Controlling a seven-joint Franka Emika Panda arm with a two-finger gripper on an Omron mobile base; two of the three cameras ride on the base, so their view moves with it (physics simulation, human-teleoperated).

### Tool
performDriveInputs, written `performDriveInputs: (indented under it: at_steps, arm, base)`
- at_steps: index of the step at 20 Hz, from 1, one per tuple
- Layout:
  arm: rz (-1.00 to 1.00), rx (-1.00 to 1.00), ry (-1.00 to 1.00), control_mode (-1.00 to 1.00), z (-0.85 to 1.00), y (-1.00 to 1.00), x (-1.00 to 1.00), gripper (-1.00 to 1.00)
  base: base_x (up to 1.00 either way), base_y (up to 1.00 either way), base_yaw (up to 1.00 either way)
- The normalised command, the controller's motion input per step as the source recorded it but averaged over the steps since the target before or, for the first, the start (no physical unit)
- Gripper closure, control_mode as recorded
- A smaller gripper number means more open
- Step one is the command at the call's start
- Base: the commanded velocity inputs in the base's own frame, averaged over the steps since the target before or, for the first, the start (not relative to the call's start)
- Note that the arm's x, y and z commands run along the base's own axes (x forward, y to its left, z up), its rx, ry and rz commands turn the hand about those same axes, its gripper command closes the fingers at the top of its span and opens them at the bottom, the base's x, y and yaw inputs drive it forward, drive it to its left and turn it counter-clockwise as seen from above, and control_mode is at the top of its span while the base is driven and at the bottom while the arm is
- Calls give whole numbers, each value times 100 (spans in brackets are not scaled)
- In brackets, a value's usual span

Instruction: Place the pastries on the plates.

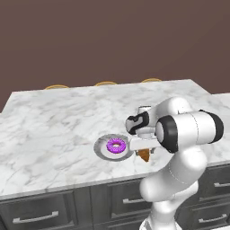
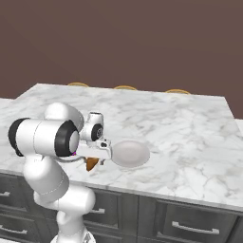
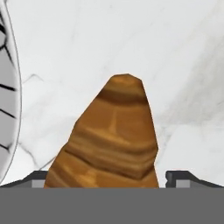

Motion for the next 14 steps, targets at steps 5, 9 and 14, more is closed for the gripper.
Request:
performDriveInputs:
  at_steps: [5, 9, 14]
  arm:
    - [0, 0, -2, -100, -31, 0, -31, 100]
    - [0, 0, -8, -100, -3, -13, -39, 100]
    - [0, 0, -5, -100, 85, -36, -18, 100]
  base:
    - [0, 0, 0]
    - [0, 0, 0]
    - [0, 0, 0]
